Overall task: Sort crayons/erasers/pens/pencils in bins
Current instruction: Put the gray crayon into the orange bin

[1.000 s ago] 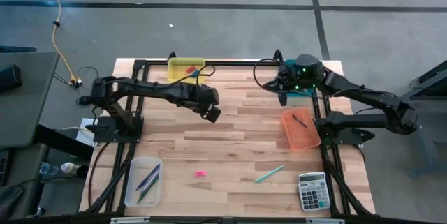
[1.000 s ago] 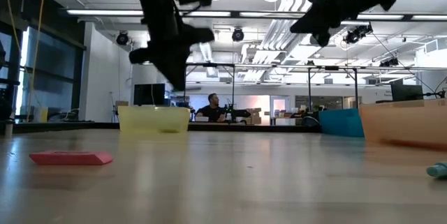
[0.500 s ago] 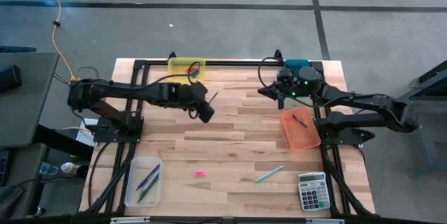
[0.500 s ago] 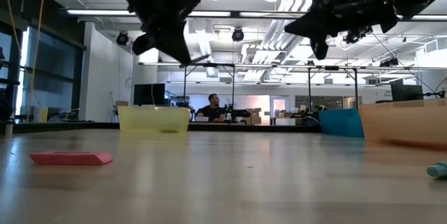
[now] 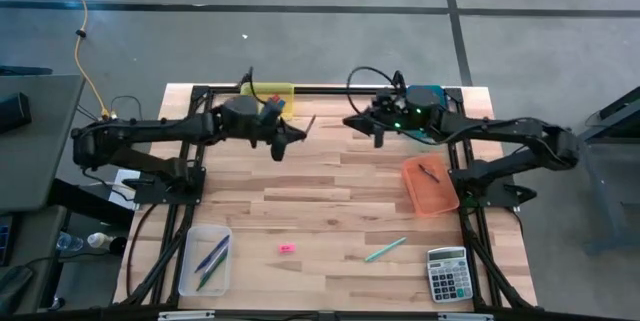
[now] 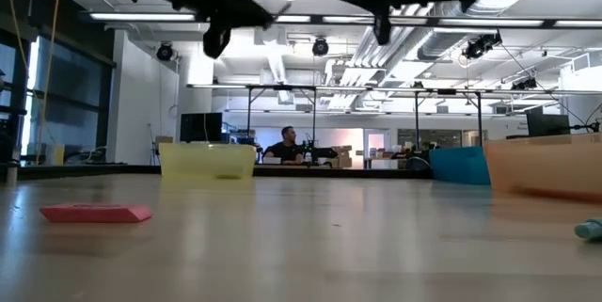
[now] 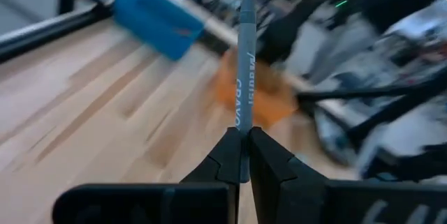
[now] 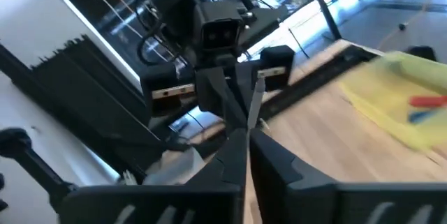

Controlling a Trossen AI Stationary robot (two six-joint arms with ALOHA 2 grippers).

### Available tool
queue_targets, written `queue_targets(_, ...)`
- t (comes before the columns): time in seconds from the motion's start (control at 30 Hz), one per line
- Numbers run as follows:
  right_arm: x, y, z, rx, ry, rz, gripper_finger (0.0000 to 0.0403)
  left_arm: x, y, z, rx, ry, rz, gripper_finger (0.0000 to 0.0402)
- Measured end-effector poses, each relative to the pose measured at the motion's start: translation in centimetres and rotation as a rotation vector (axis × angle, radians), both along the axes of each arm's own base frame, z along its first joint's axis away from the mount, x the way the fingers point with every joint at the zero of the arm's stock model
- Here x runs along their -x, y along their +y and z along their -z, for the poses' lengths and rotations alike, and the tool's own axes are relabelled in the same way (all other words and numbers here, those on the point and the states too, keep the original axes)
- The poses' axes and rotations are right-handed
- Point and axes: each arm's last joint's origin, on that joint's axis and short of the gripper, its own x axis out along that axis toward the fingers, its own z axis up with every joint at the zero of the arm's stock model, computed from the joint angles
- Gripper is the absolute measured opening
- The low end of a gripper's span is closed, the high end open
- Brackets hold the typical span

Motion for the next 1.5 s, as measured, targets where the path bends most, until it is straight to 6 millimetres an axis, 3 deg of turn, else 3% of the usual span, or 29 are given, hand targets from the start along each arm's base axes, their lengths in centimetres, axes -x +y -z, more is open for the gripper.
queue_targets(0.27,-4.6,0.1,-4.7,0.022,-0.101,-0.053,0.0106,0.9,0.9,-2.7,-0.035,-0.219,0.069,0.0000)
queue_targets(0.5,-7.1,-0.2,-5.7,0.021,-0.092,-0.016,0.0163,0.8,0.5,-3.8,-0.074,-0.320,0.122,0.0000)
queue_targets(1.0,-7.1,0.1,-6.3,0.110,-0.152,0.013,0.0167,0.5,-0.1,-4.2,0.007,-0.373,0.122,0.0000)
queue_targets(1.5,-7.1,0.1,-6.3,0.113,-0.151,-0.004,0.0121,-0.7,0.1,-3.9,0.044,-0.425,0.071,0.0000)
